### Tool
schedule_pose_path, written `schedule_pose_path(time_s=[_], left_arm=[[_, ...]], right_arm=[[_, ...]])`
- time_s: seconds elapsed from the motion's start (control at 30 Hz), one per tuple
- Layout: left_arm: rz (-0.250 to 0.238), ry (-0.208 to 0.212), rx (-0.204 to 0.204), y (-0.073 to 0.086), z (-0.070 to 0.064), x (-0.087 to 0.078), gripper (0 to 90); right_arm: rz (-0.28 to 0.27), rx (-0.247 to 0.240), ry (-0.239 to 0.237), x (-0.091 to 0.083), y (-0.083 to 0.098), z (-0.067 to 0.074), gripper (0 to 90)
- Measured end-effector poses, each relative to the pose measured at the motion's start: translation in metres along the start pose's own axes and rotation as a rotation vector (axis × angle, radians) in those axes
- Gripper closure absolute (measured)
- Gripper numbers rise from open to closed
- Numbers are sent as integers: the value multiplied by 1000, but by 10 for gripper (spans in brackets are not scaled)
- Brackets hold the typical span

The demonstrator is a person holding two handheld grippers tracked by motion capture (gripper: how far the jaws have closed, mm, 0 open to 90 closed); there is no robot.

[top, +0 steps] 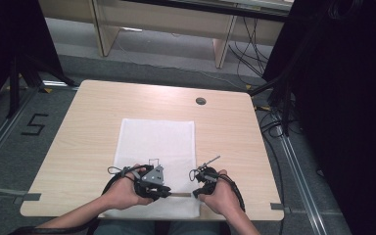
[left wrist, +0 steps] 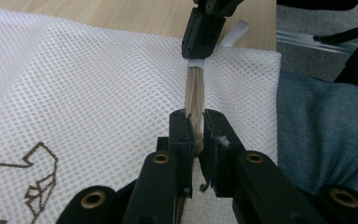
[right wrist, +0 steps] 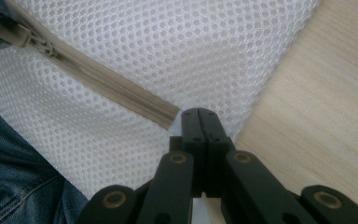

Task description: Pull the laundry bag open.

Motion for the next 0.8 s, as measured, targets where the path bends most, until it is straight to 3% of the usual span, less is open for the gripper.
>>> schedule_pose_path(time_s=[0.43,0.47,0.6,0.8], left_arm=[[1,-7,5,4,1,-6,818],[-9,-2,-11,4,1,-6,819],[1,-4,1,5,2,-9,818],[-6,-3,-13,7,2,-10,818]], right_arm=[[1,2,1,0,0,0,900],[3,4,2,0,0,0,900],[2,4,-1,0,0,1,900],[2,3,2,0,0,0,900]])
Point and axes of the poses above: each handheld gripper's, and its own axes: x roughly forward along the jaws, y roughly out of its underside, z roughly to its left, the point moved 3 cm from there along x, roughly forward along the jaws, and after that the axes turned 5 degrees about -y, right-handed, at the moved point
